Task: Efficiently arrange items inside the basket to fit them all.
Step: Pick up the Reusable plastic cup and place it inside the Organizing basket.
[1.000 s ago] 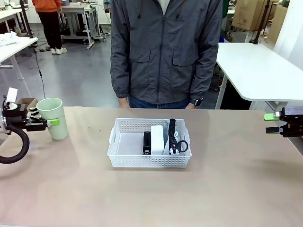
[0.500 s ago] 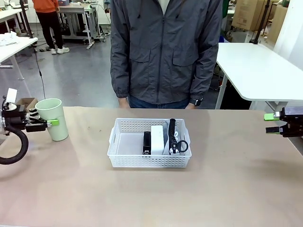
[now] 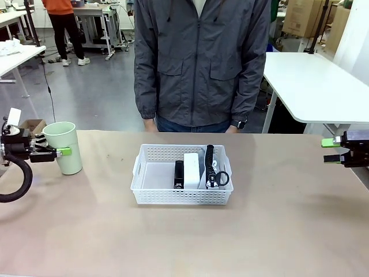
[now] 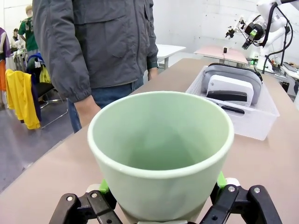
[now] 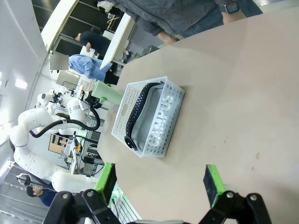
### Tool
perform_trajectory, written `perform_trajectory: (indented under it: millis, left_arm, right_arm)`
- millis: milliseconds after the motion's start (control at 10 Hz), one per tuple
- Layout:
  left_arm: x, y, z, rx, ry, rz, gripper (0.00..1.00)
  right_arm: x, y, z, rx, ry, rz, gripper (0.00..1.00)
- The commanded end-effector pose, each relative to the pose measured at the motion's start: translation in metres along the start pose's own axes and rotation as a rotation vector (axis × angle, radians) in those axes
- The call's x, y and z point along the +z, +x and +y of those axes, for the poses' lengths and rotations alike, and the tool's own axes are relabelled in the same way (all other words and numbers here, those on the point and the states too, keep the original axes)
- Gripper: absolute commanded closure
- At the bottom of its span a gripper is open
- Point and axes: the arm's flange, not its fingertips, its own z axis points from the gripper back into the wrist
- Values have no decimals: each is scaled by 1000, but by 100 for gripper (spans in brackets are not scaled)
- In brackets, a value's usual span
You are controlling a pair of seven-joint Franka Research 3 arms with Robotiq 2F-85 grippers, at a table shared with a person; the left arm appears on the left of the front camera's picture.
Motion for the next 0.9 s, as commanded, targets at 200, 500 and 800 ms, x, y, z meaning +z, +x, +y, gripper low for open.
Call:
perform_trajectory:
  millis: [200, 500, 800]
  left_arm:
    - [28, 41, -60, -44, -129, -14, 100]
    - [51, 83, -116, -83, -184, -45, 68]
    - [85, 99, -134, -67, -14, -146, 100]
  right_arm:
    - [1, 1, 2, -21, 12, -10, 0]
    - [1, 1, 2, -21, 12, -10, 0]
    - [1, 1, 2, -21, 12, -10, 0]
